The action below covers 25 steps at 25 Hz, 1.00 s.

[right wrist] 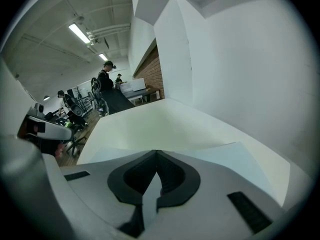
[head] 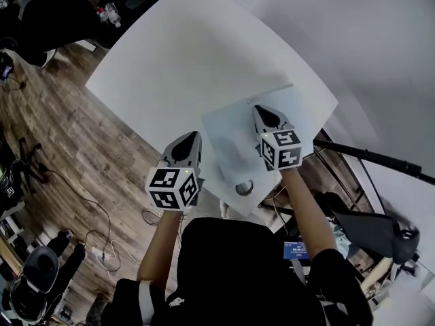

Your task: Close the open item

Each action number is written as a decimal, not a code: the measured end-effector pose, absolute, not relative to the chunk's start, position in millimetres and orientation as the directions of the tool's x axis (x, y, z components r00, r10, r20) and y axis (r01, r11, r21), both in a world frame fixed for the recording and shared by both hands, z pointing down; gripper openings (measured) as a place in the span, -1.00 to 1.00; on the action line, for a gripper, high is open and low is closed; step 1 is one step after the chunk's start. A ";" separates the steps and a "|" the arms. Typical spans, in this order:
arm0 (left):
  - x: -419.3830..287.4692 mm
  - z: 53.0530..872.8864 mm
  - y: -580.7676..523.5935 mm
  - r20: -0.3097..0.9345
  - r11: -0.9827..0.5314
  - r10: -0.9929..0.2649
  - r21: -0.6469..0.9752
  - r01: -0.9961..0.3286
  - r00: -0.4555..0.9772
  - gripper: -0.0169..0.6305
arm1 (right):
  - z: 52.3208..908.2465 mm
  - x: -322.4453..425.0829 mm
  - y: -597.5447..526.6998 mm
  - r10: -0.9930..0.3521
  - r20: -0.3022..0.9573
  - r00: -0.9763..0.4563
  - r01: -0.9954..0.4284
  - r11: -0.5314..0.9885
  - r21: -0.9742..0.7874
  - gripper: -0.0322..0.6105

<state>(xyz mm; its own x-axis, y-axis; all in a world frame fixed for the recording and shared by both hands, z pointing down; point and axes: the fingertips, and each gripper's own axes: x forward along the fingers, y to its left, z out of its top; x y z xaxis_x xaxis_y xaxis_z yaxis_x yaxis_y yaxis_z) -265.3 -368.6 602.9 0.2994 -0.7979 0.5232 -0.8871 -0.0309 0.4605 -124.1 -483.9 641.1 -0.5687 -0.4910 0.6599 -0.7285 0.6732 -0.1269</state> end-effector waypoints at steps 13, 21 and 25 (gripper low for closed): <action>-263.9 616.1 -370.4 0.530 -0.017 -0.790 0.482 -0.876 0.307 -0.91 | 661.8 -130.4 -492.3 -0.441 0.717 -0.540 -0.726 0.675 -0.132 -0.78; -266.3 621.7 -369.6 0.535 -0.003 -0.789 0.489 -0.872 0.303 -0.91 | 669.8 -128.7 -493.8 -0.432 0.762 -0.482 -0.754 0.648 -0.109 -0.78; -268.3 620.1 -370.5 0.530 -0.002 -0.793 0.492 -0.871 0.301 -0.91 | 670.6 -129.0 -493.9 -0.426 0.768 -0.478 -0.757 0.644 -0.113 -0.78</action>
